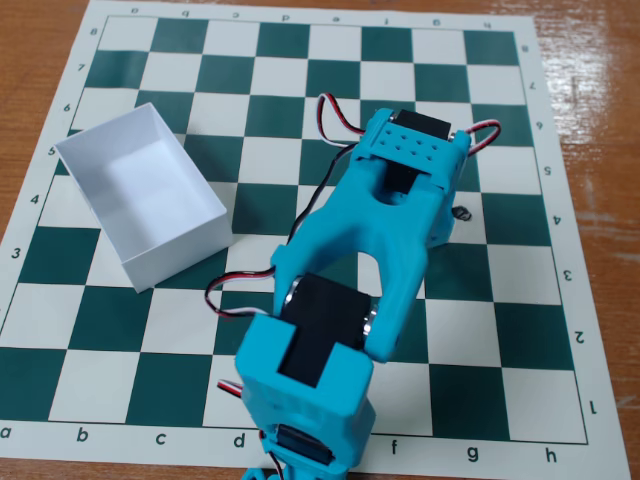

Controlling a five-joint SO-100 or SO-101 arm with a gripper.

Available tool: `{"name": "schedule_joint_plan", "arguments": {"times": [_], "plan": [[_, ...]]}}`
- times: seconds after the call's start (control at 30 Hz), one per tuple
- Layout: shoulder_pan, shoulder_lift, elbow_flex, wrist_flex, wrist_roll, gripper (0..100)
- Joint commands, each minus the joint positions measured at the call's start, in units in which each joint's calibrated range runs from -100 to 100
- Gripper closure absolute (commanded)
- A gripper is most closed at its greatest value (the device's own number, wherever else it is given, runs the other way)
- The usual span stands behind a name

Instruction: Grab the toy horse and put it in the box.

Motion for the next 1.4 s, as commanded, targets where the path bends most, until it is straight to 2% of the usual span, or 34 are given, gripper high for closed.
{"name": "schedule_joint_plan", "arguments": {"times": [0.0,0.2,0.53,1.37], "plan": [[0.24,1.54,-6.22,1.09,-2.68,77],[2.38,7.29,-14.41,2.42,-4.05,77],[6.17,13.49,-17.33,2.42,-4.78,77],[1.24,18.62,-19.97,2.17,-6.15,79]]}}
